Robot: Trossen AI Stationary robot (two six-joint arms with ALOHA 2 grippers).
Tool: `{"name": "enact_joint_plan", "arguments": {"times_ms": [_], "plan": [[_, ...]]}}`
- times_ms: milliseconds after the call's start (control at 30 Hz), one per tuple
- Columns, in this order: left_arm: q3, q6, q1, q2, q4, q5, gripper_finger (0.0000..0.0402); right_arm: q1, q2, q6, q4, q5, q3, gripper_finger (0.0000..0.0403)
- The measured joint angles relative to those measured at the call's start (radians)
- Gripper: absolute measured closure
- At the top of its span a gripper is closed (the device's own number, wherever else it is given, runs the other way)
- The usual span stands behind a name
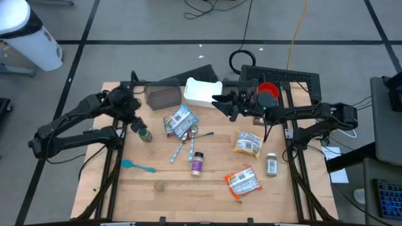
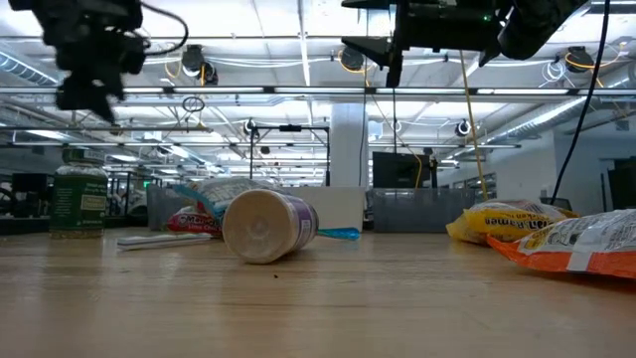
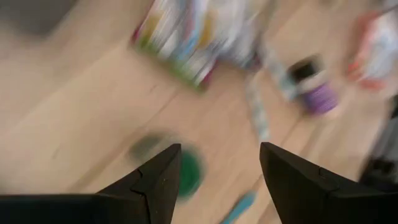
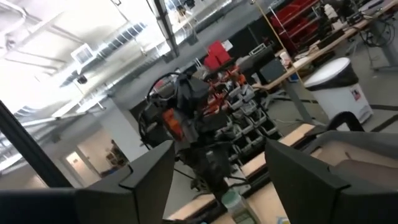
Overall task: Pick & Place Food Item
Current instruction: Put the blue baby spoon into the left black bin
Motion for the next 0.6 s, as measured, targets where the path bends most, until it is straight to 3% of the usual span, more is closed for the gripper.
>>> {"name": "enact_joint_plan", "arguments": {"times_ms": [200, 433, 600], "plan": [[0.0, -0.041, -0.062, 0.0, -0.14, -0.176, 0.0174, -0.006, 0.003, -0.026, -0.02, 0.006, 0.0, 0.016], [0.0, -0.131, -0.151, 0.003, -0.071, -0.191, 0.0174, -0.009, 0.02, -0.015, -0.035, 0.057, 0.0, 0.0161], [0.0, -0.15, -0.207, 0.003, -0.073, -0.271, 0.0174, -0.009, 0.035, -0.015, -0.042, 0.059, 0.0, 0.0162]]}}
